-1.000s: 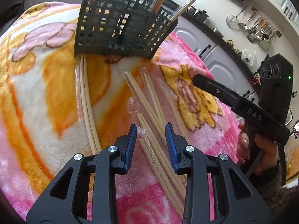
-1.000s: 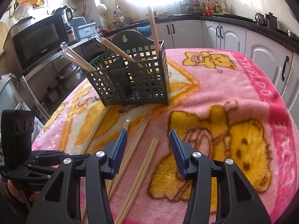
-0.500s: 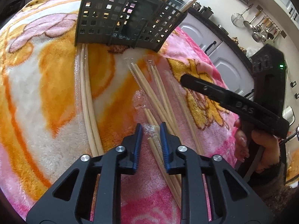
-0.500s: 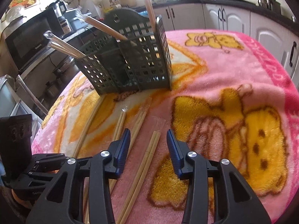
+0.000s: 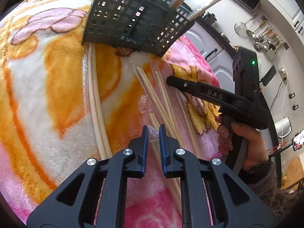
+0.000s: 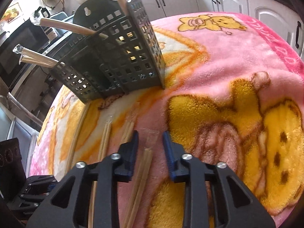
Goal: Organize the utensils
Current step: 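Close the left tool on a wrapped chopstick while the right tool grasps another, then lift both held chopsticks and lower them upright into the green basket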
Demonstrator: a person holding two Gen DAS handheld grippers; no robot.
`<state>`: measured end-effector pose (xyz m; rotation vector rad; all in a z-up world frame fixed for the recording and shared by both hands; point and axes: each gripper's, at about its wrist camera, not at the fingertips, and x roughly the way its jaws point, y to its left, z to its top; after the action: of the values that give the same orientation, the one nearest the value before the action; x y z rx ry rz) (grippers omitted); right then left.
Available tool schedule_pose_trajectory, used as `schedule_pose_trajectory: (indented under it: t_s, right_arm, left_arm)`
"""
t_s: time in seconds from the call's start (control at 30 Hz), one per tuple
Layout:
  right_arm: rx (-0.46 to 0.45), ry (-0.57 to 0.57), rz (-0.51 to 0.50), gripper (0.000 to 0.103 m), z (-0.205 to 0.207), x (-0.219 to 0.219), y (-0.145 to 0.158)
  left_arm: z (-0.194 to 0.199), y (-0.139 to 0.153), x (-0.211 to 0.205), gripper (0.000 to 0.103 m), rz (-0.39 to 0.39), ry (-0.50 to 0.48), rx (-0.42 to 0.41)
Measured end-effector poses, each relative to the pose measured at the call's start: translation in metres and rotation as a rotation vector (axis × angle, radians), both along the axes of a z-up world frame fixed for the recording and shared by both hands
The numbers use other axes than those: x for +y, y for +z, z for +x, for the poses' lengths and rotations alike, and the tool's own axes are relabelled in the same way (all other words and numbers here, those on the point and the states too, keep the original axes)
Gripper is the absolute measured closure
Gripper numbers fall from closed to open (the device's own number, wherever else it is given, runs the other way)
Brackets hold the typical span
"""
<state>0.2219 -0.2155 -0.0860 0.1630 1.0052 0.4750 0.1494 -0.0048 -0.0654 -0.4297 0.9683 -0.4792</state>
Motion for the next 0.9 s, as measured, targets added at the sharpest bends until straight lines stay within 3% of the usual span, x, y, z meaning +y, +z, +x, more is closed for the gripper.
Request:
schedule_pose_trajectory:
  t_s: [0.1,0.4,0.9]
  right_arm:
    - [-0.009,0.004,-0.011,0.093,0.000,-0.003,-0.001]
    - [-0.075,-0.018,0.026,0.096,-0.009,-0.012,0.015]
    - [-0.365,0.012,0.109,0.097,-0.054,-0.016,0.110]
  left_arm:
    - [0.000,0.003,0.003,0.096,-0.004,0.012,-0.009]
    - [0.003,0.025,0.020,0.096,-0.008,0.060,-0.066]
    - [0.009,0.082,0.027,0.097,-0.031,0.086,-0.220]
